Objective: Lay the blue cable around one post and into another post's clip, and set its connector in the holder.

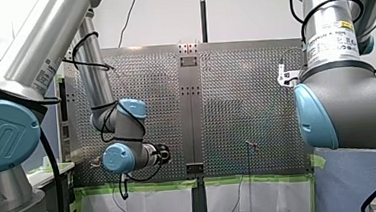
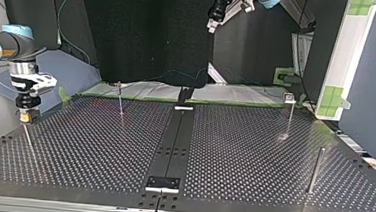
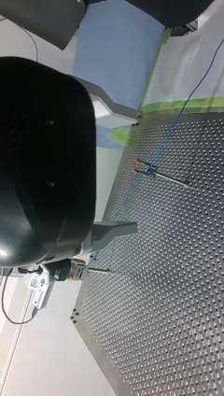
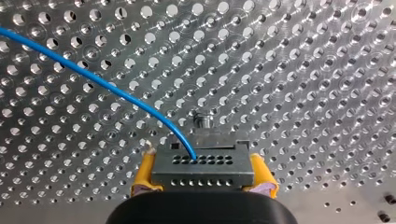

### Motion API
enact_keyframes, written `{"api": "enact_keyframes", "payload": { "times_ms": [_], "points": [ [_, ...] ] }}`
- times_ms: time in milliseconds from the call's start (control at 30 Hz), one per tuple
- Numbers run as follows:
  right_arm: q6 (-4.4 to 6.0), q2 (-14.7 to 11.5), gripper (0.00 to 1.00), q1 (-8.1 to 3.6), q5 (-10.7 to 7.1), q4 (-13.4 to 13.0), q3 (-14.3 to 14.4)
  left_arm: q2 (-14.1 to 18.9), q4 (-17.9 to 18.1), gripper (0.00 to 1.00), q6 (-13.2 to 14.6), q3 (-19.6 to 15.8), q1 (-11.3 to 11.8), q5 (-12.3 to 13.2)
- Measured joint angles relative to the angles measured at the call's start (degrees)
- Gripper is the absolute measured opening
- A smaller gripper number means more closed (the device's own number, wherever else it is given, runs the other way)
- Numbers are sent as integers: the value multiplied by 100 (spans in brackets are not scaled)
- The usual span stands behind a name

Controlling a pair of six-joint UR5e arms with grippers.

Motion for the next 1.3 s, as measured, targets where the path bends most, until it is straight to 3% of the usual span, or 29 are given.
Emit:
{"api": "enact_keyframes", "payload": {
  "times_ms": [1300],
  "points": [
    [21, 78, 2, -5, 0, -65, -79, 0, -43, 99, 1, 48, 0, 4]
  ]
}}
